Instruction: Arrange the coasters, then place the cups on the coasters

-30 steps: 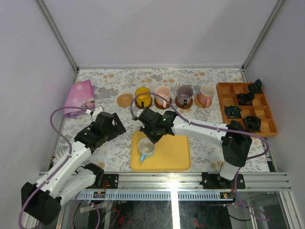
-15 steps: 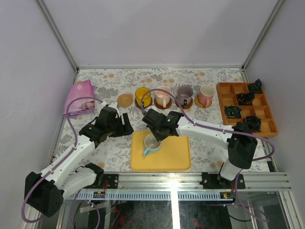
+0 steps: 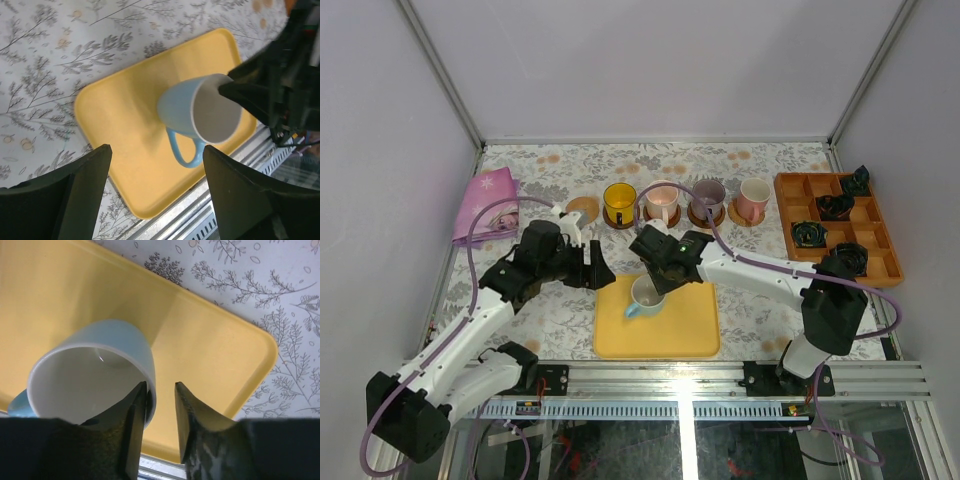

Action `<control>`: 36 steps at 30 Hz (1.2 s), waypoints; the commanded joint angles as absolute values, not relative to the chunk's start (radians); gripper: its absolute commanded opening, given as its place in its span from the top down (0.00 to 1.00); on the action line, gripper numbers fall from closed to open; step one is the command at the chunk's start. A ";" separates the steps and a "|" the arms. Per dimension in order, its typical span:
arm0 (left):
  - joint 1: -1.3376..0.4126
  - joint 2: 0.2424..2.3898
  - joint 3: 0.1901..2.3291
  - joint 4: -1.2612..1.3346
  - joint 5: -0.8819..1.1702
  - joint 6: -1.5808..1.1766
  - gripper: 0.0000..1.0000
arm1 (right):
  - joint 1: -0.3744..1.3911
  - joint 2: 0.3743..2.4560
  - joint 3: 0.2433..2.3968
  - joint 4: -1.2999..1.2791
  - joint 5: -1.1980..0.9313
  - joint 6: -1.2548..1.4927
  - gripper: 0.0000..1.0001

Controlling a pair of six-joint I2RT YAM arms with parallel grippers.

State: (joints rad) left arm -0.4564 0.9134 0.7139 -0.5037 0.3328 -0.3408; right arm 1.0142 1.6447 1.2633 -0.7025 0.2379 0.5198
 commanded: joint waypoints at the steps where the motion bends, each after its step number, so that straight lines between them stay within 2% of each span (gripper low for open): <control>1: -0.472 0.920 0.780 -0.458 0.474 -0.269 0.26 | 1.006 1.600 1.249 -0.732 0.292 0.528 0.59; 4: -0.476 0.949 0.822 -0.493 0.511 -0.243 0.28 | 1.006 1.583 1.255 -0.739 0.303 0.522 0.51; 10: -0.532 1.018 0.925 -0.591 0.564 -0.182 0.31 | 1.003 1.548 1.320 -0.766 0.358 0.506 0.48; 19: -0.656 1.067 0.980 -0.760 0.427 -0.153 0.29 | 0.905 1.446 1.361 -0.754 0.438 0.493 0.44; 30: -0.810 1.177 0.922 -0.666 0.215 -0.293 0.26 | 0.858 1.371 1.390 -0.697 0.544 0.424 0.44; 36: -0.848 1.206 0.879 -0.603 0.188 -0.314 0.26 | 0.856 1.357 1.377 -0.695 0.544 0.416 0.45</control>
